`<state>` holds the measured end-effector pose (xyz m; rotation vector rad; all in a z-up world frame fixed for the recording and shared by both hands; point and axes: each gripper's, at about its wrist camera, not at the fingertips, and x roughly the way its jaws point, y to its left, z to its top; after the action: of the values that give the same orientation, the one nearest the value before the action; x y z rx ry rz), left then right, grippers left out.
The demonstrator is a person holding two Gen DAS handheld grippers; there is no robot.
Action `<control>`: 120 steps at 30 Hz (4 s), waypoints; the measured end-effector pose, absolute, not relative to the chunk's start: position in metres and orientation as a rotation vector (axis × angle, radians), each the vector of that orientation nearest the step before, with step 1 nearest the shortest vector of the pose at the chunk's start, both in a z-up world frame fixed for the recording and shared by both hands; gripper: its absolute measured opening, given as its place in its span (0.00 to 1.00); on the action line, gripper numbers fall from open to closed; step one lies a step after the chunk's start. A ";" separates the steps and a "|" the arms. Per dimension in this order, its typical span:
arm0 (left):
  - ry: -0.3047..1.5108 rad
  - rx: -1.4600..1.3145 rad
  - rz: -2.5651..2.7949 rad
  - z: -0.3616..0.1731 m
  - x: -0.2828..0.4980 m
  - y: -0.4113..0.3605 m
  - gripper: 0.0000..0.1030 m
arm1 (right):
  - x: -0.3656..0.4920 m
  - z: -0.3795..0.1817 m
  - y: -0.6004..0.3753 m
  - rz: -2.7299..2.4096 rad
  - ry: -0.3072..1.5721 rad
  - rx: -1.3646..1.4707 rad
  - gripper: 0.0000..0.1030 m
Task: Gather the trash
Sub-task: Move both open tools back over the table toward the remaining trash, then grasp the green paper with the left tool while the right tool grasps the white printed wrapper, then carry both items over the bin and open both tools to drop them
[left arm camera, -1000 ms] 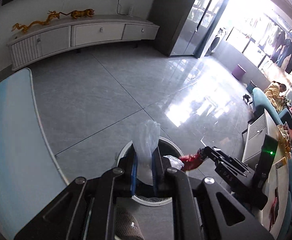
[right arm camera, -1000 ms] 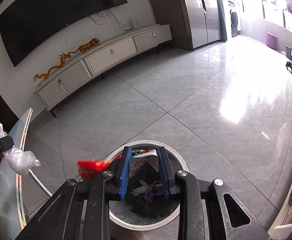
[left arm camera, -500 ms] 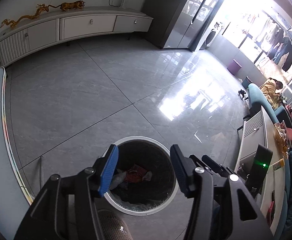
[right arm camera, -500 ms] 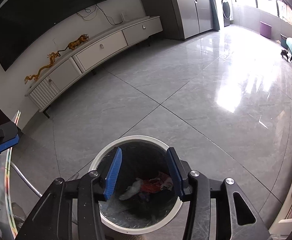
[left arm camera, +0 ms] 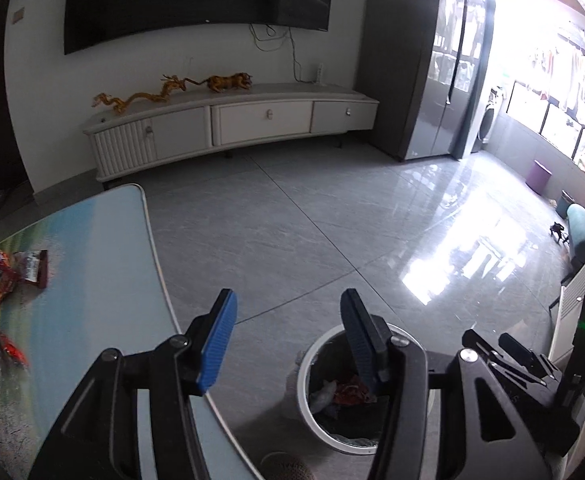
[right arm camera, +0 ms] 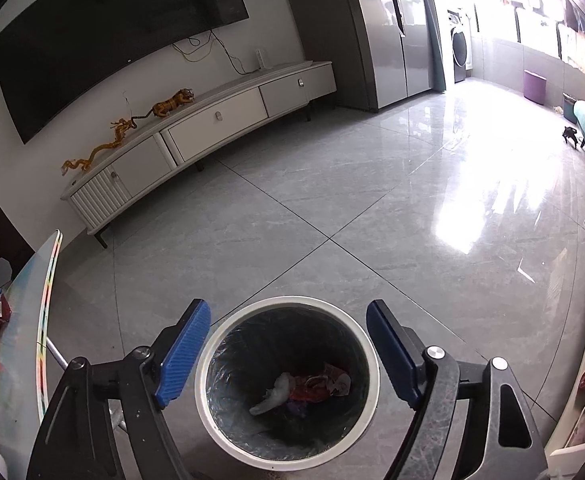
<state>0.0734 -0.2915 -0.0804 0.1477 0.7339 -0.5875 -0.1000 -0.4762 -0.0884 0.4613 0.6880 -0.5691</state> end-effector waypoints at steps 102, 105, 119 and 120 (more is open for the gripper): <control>0.618 -0.308 -0.185 -0.063 0.098 0.158 0.22 | 0.085 0.018 -0.103 0.376 0.604 0.128 0.30; 0.593 -0.299 -0.209 -0.049 0.088 0.147 0.22 | 0.066 0.024 -0.119 0.350 0.581 0.144 0.30; 0.546 -0.166 -0.425 0.001 0.059 0.027 0.21 | -0.015 0.039 -0.249 0.066 0.484 0.267 0.30; 0.547 -0.154 -0.446 0.003 0.058 0.014 0.21 | -0.020 0.038 -0.259 0.041 0.483 0.278 0.30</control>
<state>0.0580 0.0139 0.0025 -0.1539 0.5470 -0.4461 -0.0199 -0.2594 0.0382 0.2779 0.4832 0.0411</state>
